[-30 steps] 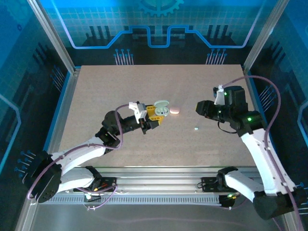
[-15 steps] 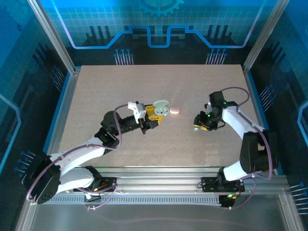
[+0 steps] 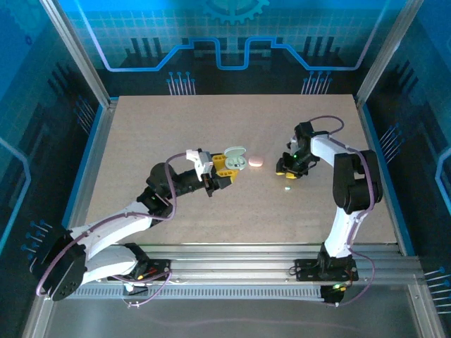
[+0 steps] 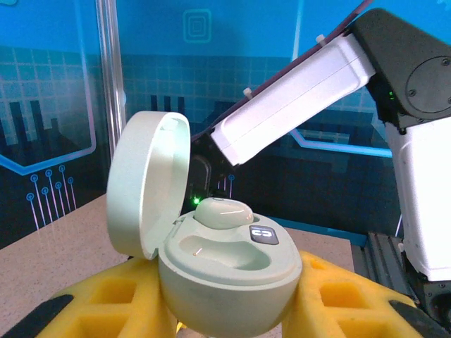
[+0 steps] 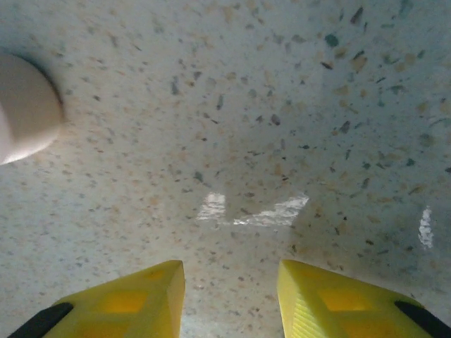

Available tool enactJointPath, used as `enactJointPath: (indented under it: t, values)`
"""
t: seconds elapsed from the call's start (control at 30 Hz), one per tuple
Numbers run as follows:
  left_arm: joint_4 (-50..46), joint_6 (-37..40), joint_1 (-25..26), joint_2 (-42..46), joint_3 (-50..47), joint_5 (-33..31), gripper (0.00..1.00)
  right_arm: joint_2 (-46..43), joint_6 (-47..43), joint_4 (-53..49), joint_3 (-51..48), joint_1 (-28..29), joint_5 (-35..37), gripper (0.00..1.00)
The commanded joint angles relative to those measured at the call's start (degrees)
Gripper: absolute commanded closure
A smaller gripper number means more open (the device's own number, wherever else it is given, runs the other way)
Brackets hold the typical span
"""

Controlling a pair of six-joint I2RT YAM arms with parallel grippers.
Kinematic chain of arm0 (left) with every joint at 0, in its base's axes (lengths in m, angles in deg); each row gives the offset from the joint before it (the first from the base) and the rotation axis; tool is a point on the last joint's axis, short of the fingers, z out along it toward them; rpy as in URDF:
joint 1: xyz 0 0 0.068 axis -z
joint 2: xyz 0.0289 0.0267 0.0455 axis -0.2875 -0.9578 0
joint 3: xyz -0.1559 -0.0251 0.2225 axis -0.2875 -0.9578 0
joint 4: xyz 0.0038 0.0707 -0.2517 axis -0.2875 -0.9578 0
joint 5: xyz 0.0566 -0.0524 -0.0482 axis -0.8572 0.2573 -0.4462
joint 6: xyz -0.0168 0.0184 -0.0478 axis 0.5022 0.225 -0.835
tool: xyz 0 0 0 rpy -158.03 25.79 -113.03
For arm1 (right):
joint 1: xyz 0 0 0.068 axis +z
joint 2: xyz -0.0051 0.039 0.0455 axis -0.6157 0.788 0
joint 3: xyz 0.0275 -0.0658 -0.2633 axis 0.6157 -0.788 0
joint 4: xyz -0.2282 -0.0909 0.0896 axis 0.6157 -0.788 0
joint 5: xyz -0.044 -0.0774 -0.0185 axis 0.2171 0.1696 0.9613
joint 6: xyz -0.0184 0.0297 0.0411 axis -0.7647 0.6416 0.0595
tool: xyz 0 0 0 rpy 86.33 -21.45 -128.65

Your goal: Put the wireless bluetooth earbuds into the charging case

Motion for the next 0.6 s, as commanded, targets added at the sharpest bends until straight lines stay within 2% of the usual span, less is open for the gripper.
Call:
enactJointPath:
  t: [0.0, 0.57]
  values:
    - [0.43, 1.42, 0.31, 1.15, -0.15, -0.54, 0.67, 1.31, -1.31, -3.87, 1.19, 0.67, 1.04, 0.6]
    - [0.81, 1.12, 0.29, 1.04, -0.15, -0.19, 0.67, -4.23, -0.55, -6.38, -4.79, 0.84, 2.78, 0.6]
